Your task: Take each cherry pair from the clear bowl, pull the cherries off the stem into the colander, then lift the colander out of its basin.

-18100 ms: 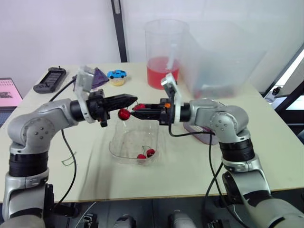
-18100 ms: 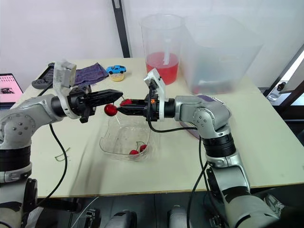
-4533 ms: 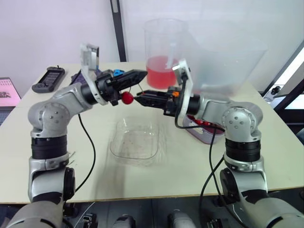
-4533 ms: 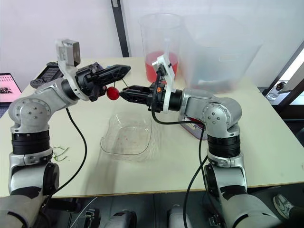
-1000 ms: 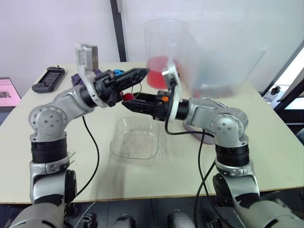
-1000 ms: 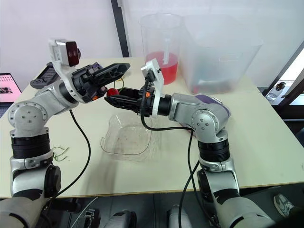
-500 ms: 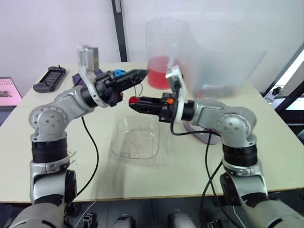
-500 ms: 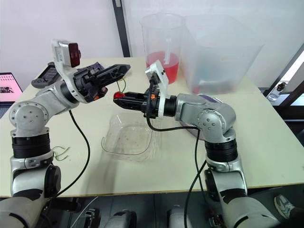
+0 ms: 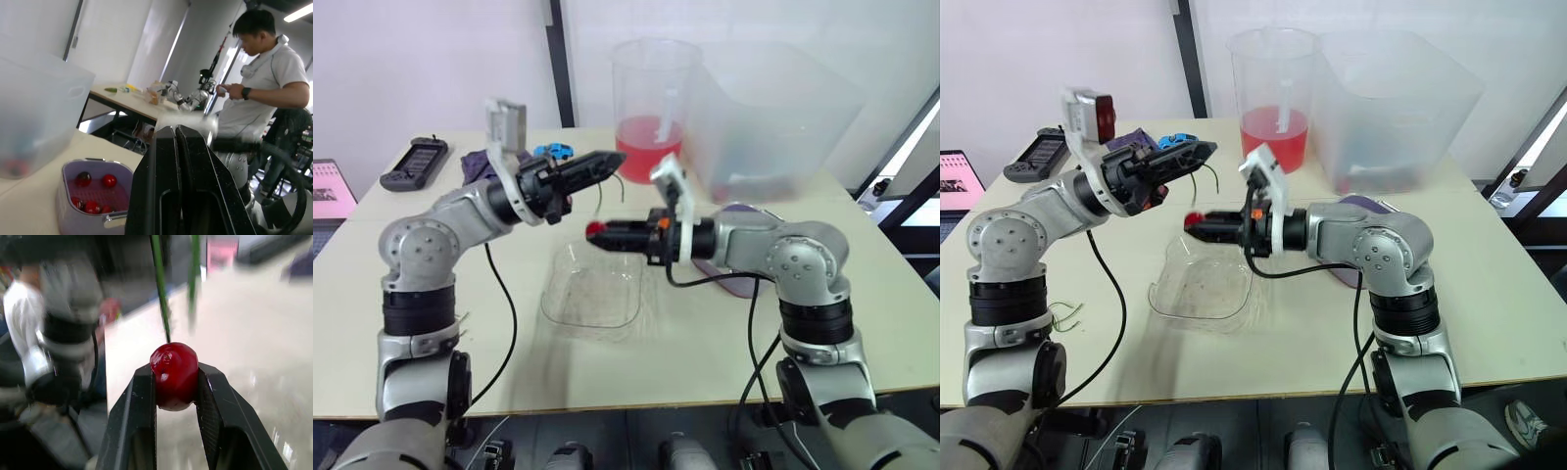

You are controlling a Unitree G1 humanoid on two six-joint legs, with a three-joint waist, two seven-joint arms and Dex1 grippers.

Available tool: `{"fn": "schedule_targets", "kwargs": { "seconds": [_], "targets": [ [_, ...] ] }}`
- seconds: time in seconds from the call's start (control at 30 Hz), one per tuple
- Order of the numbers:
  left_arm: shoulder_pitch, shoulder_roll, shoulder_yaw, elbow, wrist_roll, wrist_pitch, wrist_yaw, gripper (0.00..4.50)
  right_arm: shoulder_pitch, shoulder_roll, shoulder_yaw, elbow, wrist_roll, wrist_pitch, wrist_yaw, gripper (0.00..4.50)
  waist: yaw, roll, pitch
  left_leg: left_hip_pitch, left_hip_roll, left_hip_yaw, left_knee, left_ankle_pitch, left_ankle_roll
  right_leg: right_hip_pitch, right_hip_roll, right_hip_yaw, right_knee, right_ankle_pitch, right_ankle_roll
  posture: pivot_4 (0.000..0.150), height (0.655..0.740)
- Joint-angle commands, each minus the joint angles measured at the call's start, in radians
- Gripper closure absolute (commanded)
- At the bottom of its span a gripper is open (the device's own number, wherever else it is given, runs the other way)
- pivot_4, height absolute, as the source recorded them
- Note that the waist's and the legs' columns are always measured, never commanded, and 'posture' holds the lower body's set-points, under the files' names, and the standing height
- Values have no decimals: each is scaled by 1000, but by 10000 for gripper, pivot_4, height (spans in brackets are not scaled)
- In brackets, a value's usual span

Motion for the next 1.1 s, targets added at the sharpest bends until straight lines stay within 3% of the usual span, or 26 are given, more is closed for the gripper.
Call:
{"fn": "schedule_targets", "kwargs": {
  "seconds": [0.03,0.3,0.47,0.7,0.93,1.1],
  "targets": [
    [-20,1,28,-20,-18,-22,-9,45000,-20,-16,1,-22,-1,0,7,38781,0,0,0,0,0,0,0,0,0,0,0,0,0,0,0,1500,7337],
    [-20,3,29,-18,-18,-27,-15,45000,-28,-50,-6,-29,-4,-2,15,38781,0,0,0,0,0,0,0,0,0,0,0,0,0,0,0,1500,7337],
    [-4,29,40,-13,-4,-35,-31,45000,-74,-229,-78,-17,-50,-63,72,38781,6,0,0,0,0,0,0,0,0,0,0,0,0,0,0,1500,7337],
    [44,89,27,-16,63,-72,-77,45000,-57,-682,105,145,-417,-407,345,38781,16,0,0,0,-1,4,0,-4,8,1,0,0,-2,0,0,1500,7337],
    [109,117,-10,-61,128,-105,-125,45000,-48,-702,211,360,-611,-606,489,38781,4,0,0,1,1,7,0,-4,8,1,0,1,-2,0,0,1500,7337],
    [152,137,-3,-101,145,-104,-123,45000,-81,-676,215,480,-693,-651,513,15464,9,0,1,0,1,7,0,-4,8,1,0,2,-2,0,0,1500,7337]
  ]
}}
